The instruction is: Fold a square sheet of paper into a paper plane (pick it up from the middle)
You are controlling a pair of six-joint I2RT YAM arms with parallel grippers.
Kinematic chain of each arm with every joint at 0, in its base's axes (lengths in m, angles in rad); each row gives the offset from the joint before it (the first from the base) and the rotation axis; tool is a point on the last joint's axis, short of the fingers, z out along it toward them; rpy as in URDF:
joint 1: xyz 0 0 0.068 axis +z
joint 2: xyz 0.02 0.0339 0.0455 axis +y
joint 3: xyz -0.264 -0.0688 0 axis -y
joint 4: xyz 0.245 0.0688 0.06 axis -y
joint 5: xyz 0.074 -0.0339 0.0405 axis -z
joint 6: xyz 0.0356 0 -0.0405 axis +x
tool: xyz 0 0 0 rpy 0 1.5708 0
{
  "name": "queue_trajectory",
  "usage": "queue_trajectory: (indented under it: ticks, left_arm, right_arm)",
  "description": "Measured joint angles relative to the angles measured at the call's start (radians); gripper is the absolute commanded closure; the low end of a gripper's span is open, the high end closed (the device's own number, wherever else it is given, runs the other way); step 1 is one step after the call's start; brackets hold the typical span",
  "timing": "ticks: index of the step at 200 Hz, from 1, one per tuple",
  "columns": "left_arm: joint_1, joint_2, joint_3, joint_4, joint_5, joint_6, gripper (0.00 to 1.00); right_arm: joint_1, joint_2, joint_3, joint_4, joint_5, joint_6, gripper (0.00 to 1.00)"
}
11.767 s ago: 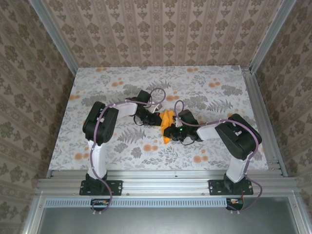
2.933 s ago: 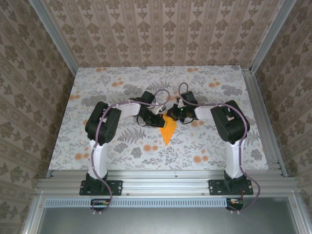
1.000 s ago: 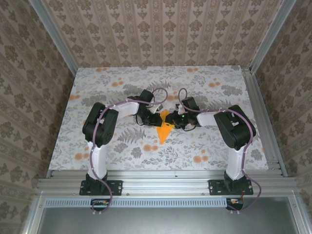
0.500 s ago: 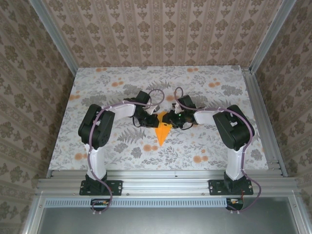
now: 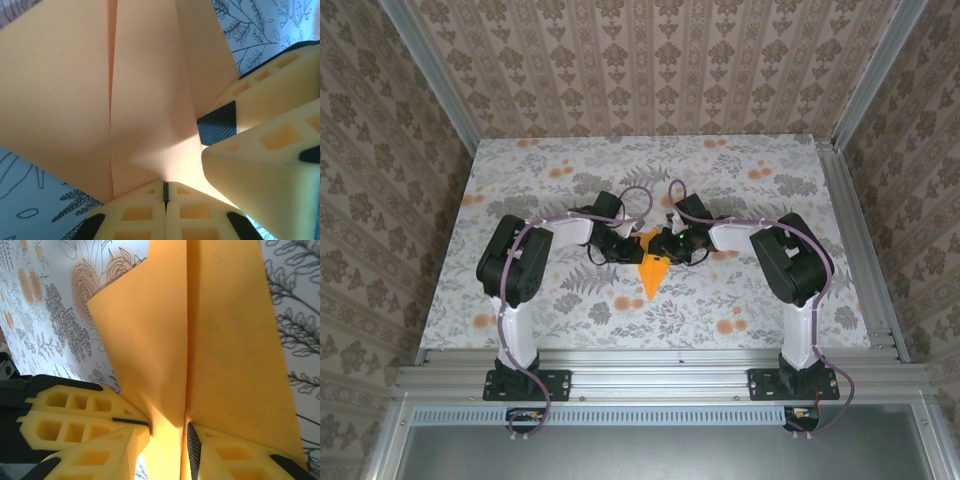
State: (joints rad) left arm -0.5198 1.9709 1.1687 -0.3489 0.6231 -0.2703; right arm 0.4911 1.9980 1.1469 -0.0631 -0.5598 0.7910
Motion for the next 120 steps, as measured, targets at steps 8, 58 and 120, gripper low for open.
queue_trajectory:
  ticks: [8,58,120]
  left_arm:
    - [0.002,-0.002,-0.005,0.005,0.003,0.0,1.0]
    - [0.011,-0.002,-0.01,0.012,0.019,0.0,1.0]
    - [0.018,-0.002,-0.011,0.006,0.028,0.0,1.0]
  right_arm:
    - [0.001,0.0,0.002,0.0,0.0,0.0,0.65]
    - [0.007,0.012,0.003,0.036,-0.021,0.027,0.67]
    - [0.013,0.013,-0.004,0.058,-0.025,0.043,0.69]
